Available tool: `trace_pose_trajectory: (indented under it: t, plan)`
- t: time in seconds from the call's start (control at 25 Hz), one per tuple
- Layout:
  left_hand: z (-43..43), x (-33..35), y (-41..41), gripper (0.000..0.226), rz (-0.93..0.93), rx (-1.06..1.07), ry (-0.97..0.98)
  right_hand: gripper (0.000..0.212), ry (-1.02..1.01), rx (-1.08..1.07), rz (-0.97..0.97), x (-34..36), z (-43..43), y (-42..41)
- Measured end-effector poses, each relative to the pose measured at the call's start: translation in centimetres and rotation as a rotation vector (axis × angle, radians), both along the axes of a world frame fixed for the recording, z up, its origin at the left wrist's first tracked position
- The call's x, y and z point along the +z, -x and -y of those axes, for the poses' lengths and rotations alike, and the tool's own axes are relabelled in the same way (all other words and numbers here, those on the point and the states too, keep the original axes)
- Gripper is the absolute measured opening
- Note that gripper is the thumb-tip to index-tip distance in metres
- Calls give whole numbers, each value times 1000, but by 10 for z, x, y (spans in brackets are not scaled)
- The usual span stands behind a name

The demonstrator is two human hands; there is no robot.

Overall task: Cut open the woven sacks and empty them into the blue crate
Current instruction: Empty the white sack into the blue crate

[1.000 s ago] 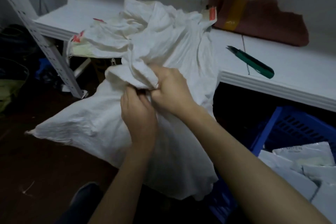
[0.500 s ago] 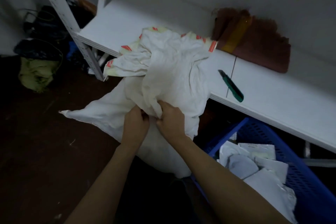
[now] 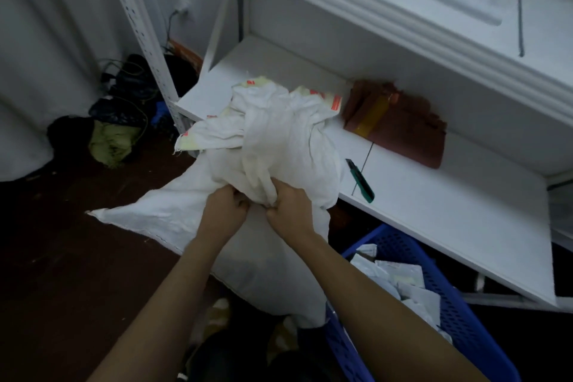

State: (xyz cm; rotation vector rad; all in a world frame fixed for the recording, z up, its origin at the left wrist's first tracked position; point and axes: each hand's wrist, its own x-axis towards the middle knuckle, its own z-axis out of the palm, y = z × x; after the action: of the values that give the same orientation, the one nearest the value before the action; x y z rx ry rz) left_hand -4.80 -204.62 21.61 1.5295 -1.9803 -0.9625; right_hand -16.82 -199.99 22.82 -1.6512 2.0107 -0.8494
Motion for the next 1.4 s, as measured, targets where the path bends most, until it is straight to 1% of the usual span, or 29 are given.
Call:
trace_pose_trajectory:
  t: [0.12, 0.2, 0.28, 0.36, 0.4, 0.48, 0.52, 0.6, 0.68, 0.84, 1.0, 1.12, 1.16, 1.28, 1.4]
  plan:
    - [-1, 5, -1, 30, -6, -94, 24, 38, -45, -8, 18, 18, -9, 7]
    - [-1, 8, 2, 38, 22, -175, 71, 39, -26, -44, 30, 29, -18, 11]
    - [-2, 15, 7, 35, 58, -245, 140, 36, -29, -110, 9, 42, -26, 18]
    - [-5, 22, 12, 36, 96, -324, 275, 31, -42, -201, -8, 59, -37, 26]
    - [-7, 27, 15, 36, 122, -344, 358, 30, -45, -236, -24, 68, -44, 29]
    - [-10, 41, 21, 33, 196, -337, 463, 24, -45, -266, -56, 84, -51, 33]
    - [-13, 48, 26, 31, 205, -341, 492, 20, -47, -276, -71, 92, -55, 35]
    - [-19, 61, 39, 28, 164, -377, 528, 10, -52, -313, -91, 107, -67, 42]
    - [-25, 69, 53, 29, 131, -433, 554, 15, -59, -370, -94, 118, -84, 52]
    - [-58, 68, 89, 36, 55, -576, 518, 11, -104, -521, -83, 120, -139, 71]
    - [-114, 58, 122, 34, 22, -645, 427, 9, -144, -615, -79, 117, -203, 88]
    - [-161, 56, 147, 47, 3, -713, 438, 12, -150, -648, -88, 114, -254, 106]
    - [-180, 55, 156, 48, 6, -723, 420, 14, -136, -671, -91, 110, -274, 113]
    - [-241, 40, 171, 36, 40, -768, 337, 18, -128, -728, -73, 89, -334, 129]
    - [-296, 24, 174, 39, 88, -838, 306, 23, -177, -745, -13, 64, -389, 137]
